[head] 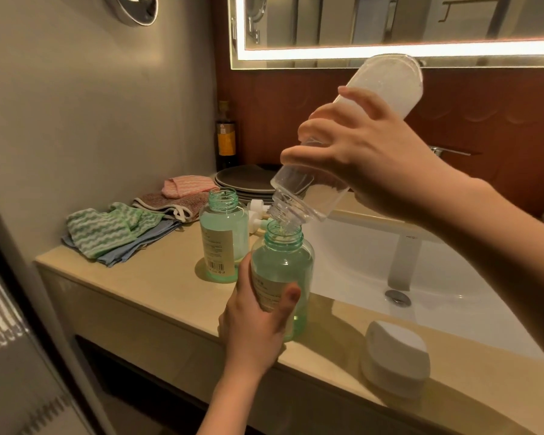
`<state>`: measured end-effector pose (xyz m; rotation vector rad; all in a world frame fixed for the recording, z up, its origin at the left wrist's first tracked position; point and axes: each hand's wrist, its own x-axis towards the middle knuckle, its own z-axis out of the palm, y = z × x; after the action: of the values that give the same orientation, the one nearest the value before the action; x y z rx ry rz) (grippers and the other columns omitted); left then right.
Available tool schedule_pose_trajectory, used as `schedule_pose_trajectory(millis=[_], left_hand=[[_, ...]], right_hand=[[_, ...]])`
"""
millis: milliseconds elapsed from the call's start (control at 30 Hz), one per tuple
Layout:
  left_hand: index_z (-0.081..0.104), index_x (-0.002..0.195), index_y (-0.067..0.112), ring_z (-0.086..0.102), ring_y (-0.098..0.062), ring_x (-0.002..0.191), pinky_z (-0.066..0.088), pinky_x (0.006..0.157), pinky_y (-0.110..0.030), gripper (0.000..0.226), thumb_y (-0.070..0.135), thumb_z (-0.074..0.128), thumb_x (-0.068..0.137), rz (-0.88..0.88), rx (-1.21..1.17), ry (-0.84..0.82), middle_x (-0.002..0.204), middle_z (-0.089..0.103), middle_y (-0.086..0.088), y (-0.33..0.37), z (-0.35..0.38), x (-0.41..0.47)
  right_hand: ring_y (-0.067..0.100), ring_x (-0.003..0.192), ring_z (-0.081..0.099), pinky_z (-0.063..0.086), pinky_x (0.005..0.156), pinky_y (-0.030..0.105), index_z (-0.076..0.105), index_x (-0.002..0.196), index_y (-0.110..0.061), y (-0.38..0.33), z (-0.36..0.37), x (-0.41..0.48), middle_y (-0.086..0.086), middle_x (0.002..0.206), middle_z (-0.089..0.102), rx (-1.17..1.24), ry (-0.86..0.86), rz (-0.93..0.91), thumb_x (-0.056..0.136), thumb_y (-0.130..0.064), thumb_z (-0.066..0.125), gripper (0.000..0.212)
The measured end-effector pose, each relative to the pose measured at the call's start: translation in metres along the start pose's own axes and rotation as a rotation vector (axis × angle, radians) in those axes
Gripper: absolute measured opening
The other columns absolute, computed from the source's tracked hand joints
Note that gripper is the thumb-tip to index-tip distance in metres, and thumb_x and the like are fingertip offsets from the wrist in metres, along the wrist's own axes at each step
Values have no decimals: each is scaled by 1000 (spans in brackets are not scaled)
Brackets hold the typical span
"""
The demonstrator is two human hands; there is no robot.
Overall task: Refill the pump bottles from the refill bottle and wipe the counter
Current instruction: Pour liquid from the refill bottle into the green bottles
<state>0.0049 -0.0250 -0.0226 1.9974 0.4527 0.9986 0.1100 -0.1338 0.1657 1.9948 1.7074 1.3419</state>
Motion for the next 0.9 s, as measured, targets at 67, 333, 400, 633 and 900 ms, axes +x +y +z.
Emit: schedule_pose_trajectory(millis=[67, 333, 400, 633, 900], left_hand=[[34, 137, 30, 58, -22, 101, 48, 85, -45, 109, 99, 21, 53, -4, 3, -4, 109, 58, 9, 2, -1, -1], [33, 139, 27, 58, -27, 101, 48, 82, -48, 114, 99, 19, 52, -15, 23, -16, 111, 59, 3, 10, -5, -3], [32, 140, 25, 57, -27, 103, 47, 83, -49, 117, 99, 18, 51, -25, 26, -26, 115, 59, 1, 11, -6, -3], [36, 140, 19, 55, -30, 110, 45, 91, -50, 114, 95, 29, 54, -106, 24, -44, 121, 59, -4, 13, -8, -4], [43, 129, 1, 45, -37, 120, 33, 103, -47, 63, 33, 67, 81, -304, 114, -135, 126, 51, -18, -3, -3, -2]], right_hand=[[36, 115, 52, 23, 107, 53, 57, 121, -23, -1, -4, 3, 15, 116, 60, -22, -3, -21, 78, -12, 63, 45], [36, 121, 46, 16, 111, 51, 49, 127, -24, -6, -19, 13, 15, 122, 55, -199, -53, -114, 80, -15, 68, 52], [36, 122, 45, 15, 112, 51, 47, 128, -24, -8, -21, 13, 15, 124, 54, -234, -70, -119, 81, -15, 68, 53], [37, 118, 48, 17, 111, 51, 51, 125, -21, -12, -27, 18, 18, 120, 57, -281, -78, -153, 77, -10, 70, 53], [37, 118, 47, 19, 110, 50, 50, 127, -20, -14, -30, 24, 19, 121, 56, -302, -94, -179, 78, -8, 63, 52]])
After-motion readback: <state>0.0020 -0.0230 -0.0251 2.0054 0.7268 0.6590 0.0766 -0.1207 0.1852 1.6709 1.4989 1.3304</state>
